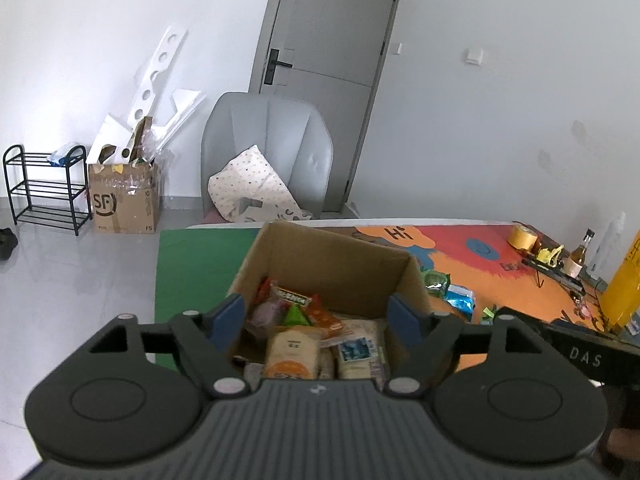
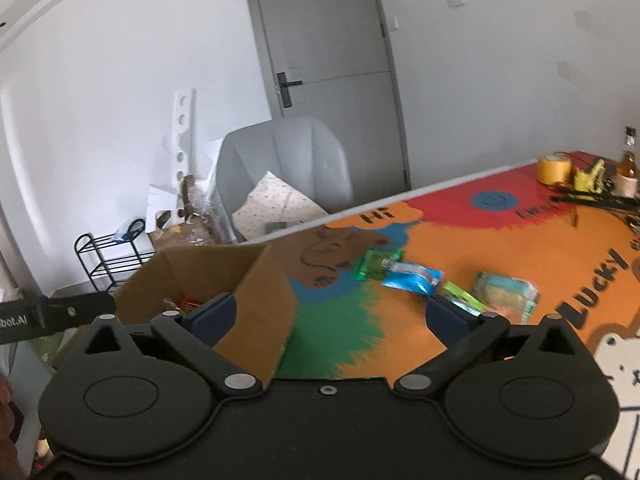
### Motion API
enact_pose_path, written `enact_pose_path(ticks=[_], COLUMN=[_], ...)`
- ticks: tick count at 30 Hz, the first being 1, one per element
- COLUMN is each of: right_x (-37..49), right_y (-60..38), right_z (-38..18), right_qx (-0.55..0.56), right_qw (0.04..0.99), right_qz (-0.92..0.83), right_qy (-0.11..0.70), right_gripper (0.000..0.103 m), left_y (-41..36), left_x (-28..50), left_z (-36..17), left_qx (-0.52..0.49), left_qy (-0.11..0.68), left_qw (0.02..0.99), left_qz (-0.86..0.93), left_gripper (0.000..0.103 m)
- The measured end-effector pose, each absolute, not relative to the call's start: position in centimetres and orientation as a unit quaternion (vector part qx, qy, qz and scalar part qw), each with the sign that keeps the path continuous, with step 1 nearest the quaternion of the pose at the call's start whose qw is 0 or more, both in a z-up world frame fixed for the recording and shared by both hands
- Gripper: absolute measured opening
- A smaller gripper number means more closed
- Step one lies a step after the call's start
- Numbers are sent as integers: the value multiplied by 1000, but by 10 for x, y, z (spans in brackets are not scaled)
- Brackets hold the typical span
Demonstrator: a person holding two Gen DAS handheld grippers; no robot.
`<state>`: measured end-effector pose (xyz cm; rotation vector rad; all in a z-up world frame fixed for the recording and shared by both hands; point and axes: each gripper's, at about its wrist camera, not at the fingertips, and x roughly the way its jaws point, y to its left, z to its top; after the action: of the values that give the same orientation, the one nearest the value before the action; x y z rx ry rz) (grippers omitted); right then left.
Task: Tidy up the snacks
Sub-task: 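Move both tools back toward the remaining snacks on the mat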
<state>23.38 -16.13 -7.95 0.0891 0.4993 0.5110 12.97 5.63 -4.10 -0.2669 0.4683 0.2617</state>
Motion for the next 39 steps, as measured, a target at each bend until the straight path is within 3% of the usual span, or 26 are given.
enact_pose_path(ticks=[8, 39], right_x=[237, 263], right_y=[-194, -282], right_z=[-89, -117], right_qx=[59, 90], right_qw=[938, 944], right_qz=[221, 167], right_qy=[259, 272], right_gripper=[103, 103], left_y=[23, -72], left_x=[140, 201], left_z=[-38, -42], left_qx=[-105, -66], left_qy=[231, 255], left_qw=[960, 965], left_qz=[117, 16], left_gripper=[91, 92])
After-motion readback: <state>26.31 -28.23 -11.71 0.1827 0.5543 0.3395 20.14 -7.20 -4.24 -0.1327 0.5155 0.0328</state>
